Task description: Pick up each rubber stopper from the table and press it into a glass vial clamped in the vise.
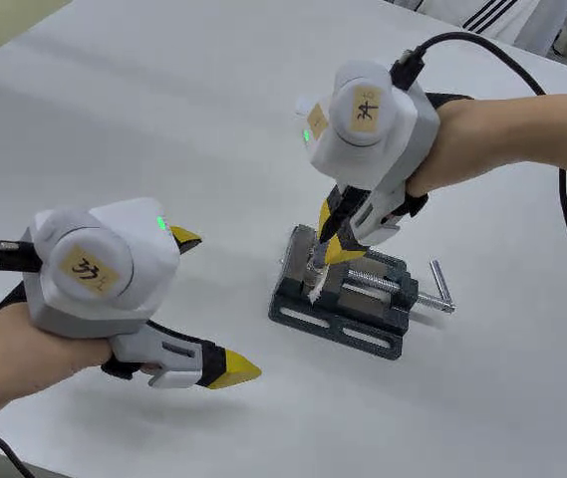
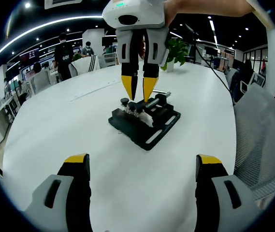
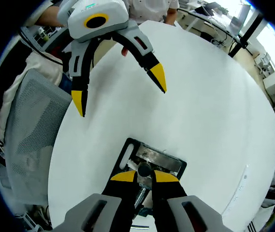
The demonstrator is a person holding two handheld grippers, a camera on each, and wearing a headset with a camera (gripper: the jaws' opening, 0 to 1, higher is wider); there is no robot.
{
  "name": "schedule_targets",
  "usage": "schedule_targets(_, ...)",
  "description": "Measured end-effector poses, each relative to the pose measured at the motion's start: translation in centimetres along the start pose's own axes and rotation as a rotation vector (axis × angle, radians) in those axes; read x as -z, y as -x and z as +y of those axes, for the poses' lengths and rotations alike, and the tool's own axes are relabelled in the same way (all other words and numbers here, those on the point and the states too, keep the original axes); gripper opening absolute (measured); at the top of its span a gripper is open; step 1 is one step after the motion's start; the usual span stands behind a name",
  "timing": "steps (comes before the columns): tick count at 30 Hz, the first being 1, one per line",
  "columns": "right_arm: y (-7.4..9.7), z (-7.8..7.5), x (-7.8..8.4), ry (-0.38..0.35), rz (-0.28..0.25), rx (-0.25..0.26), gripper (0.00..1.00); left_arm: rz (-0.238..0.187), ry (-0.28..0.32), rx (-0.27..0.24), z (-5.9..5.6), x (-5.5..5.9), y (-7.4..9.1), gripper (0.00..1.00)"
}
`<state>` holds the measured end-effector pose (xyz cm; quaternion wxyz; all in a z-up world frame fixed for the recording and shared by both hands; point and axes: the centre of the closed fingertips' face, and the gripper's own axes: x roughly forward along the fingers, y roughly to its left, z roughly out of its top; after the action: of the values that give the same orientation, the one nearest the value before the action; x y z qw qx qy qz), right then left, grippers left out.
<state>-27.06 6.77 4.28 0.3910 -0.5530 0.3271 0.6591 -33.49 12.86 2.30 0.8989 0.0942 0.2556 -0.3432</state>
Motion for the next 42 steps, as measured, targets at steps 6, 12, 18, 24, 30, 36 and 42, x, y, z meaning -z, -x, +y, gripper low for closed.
schedule_targets(6,-0.5,0.2,0.4,-0.02,-0.016,-0.003,0.05,-0.001,-0.001,-0.004,0.2,0.0,0.0,0.89)
schedule_targets(12,-0.8,0.2,0.4,-0.042,-0.034,-0.005,0.0,0.007,0.003,-0.004,0.2,0.4,0.0,0.89)
schedule_targets(18,-0.9,0.2,0.3,-0.046,-0.045,-0.007,0.0,0.018,0.009,-0.003,0.2,0.8,0.0,0.89)
schedule_targets(24,-1.1,0.2,0.2,-0.041,-0.039,-0.009,0.0,0.022,0.015,-0.005,0.1,1.0,-0.1,0.89)
schedule_targets(30,-1.0,0.3,0.1,-0.077,-0.047,-0.02,0.0,0.026,0.018,0.001,-0.2,1.2,-0.3,0.88)
schedule_targets(36,-1.1,0.2,-0.1,-0.119,-0.045,-0.039,0.0,0.02,0.019,0.001,-0.2,1.1,-0.2,0.88)
schedule_targets(42,-1.2,0.4,-0.2,-0.134,-0.039,-0.043,0.0,0.019,0.028,-0.003,0.0,1.3,-0.2,0.88)
